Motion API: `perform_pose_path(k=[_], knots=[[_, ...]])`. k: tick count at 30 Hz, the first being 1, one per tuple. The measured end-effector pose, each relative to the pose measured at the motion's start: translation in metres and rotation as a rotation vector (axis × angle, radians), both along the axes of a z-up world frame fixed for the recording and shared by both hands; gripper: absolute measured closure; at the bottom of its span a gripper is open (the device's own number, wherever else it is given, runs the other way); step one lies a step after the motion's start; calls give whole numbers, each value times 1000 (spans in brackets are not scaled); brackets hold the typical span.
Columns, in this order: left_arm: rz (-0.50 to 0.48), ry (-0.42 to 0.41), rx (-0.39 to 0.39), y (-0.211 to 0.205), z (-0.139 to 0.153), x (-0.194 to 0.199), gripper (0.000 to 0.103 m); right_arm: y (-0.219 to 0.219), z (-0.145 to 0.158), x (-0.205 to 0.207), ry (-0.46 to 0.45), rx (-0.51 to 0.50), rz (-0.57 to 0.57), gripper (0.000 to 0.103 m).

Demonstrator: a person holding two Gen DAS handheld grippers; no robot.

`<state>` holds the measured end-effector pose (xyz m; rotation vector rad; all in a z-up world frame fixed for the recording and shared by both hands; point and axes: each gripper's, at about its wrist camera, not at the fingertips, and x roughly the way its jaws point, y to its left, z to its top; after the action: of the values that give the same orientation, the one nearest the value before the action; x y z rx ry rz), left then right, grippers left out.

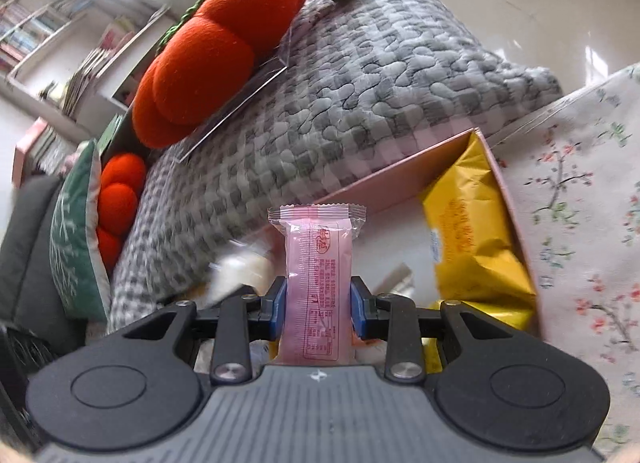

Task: Organize snacks
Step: 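Carry both packs into the pink box and open both grippers, then grasp the gold foil bar with the left gripper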

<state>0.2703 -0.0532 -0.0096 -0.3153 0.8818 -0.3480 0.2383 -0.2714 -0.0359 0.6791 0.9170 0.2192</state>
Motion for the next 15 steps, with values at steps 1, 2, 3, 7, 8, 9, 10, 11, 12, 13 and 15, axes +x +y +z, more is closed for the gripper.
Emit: perform_pose_path(k=[1,2,3,7,8,9,10,11,12,13,15], knots=[[10,-1,-7,3,0,0,82,2,-1,1,-6,-2,-5,71],[24,-1,-13,8,0,-1,82,4,-1,1,-12,-16,-12,68],[35,-4,-17,14,2,-3,81,5,-1,-1,-20,-30,-23,58],[84,-26,-40,39,14,-14,80,-7,5,-18,-70,-63,-52,46],[88,-29,-43,43,17,-17,80,-10,6,-22,-71,-76,-60,46],[91,-32,-40,46,19,-21,80,-15,8,-29,-70,-86,-63,46],[94,-37,-31,48,20,-26,80,-18,8,-33,-65,-91,-66,46],[96,-41,-19,49,22,-32,80,-22,8,-40,-57,-96,-71,46],[96,-47,-9,49,25,-37,80,-26,9,-47,-50,-102,-73,46],[99,-53,0,49,28,-44,80,-28,10,-54,-44,-110,-71,46],[110,-60,15,49,32,-60,80,-30,14,-71,-32,-141,-61,44]])
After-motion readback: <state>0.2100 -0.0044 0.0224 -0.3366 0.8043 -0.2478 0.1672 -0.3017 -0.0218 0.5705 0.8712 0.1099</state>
